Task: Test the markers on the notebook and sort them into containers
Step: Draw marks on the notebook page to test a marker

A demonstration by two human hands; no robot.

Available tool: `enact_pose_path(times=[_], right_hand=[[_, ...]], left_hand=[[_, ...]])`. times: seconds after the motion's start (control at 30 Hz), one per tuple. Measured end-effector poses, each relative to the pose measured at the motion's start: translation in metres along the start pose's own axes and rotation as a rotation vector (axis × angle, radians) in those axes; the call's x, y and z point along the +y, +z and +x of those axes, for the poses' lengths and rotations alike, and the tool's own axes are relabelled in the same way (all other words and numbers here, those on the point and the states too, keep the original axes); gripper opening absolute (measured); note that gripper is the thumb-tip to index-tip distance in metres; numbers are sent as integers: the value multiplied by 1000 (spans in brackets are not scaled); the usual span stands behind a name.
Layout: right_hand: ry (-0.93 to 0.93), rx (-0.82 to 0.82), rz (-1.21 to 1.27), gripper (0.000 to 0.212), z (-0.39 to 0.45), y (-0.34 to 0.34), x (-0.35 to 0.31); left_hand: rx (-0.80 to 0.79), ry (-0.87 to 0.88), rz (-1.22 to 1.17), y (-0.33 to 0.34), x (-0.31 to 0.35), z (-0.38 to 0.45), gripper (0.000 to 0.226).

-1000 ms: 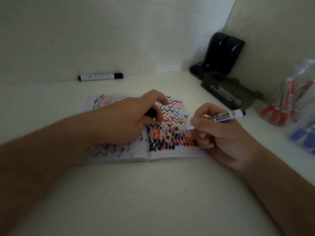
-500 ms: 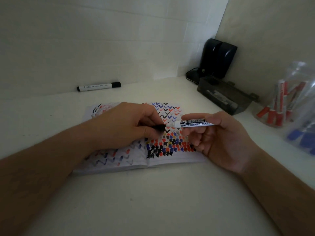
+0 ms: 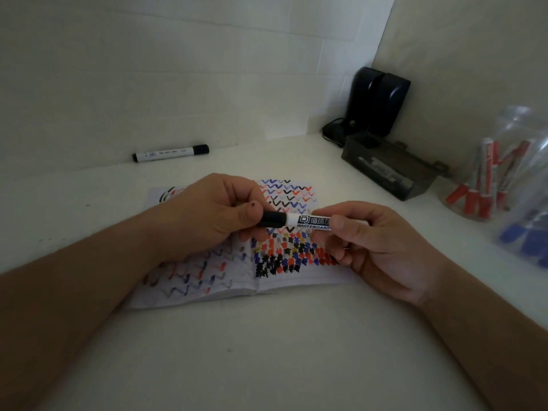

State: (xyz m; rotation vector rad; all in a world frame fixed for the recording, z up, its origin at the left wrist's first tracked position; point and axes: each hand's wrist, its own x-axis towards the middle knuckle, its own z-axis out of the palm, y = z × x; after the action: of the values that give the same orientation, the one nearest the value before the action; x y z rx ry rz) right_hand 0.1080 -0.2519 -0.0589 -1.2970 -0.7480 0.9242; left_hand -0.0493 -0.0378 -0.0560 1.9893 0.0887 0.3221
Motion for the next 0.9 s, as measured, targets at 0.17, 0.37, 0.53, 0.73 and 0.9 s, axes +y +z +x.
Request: enact_pose_path(times=[0.17, 0.37, 0.53, 0.73, 0.9], right_hand=[[-60, -12, -19, 25, 0, -2, 7], [-65, -28, -19, 23, 0, -5, 7], [-41, 74, -61, 16, 0, -3, 0], [-212, 582, -224, 21, 22, -60, -39], [-123, 898, -981, 35, 60, -117, -50]], left_hand=[[-5, -32, -1, 0, -2, 0, 15], [5, -47, 61, 2, 1, 1, 26], [123, -35, 141, 11, 2, 5, 16], [-66, 47, 688, 29, -4, 7, 60], [-152, 215, 873, 34, -12, 13, 56]])
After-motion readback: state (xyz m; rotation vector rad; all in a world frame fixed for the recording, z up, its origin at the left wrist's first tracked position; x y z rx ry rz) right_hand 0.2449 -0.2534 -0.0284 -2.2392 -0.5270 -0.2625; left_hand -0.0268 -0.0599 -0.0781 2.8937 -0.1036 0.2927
